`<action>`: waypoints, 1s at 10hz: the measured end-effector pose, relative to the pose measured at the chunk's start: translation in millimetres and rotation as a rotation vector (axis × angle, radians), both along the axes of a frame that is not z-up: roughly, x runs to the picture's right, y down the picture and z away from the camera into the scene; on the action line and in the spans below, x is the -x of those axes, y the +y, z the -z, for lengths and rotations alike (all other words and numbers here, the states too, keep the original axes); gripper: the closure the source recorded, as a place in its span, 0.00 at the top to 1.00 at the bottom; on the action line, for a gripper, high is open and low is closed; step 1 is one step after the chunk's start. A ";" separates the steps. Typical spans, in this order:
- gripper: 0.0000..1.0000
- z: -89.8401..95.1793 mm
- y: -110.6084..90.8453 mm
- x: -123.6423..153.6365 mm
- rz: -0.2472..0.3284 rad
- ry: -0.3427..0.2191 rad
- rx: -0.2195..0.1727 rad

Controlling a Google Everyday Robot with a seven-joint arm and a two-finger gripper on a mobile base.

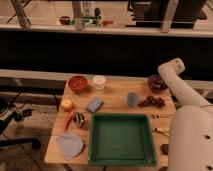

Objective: Place brush in purple bowl

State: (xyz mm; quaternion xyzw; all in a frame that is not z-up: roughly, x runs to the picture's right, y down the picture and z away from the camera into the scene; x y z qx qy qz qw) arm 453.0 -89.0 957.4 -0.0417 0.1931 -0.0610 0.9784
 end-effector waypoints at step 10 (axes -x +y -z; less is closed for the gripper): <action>0.78 0.2 -0.4 0.0 0.002 0.001 0.001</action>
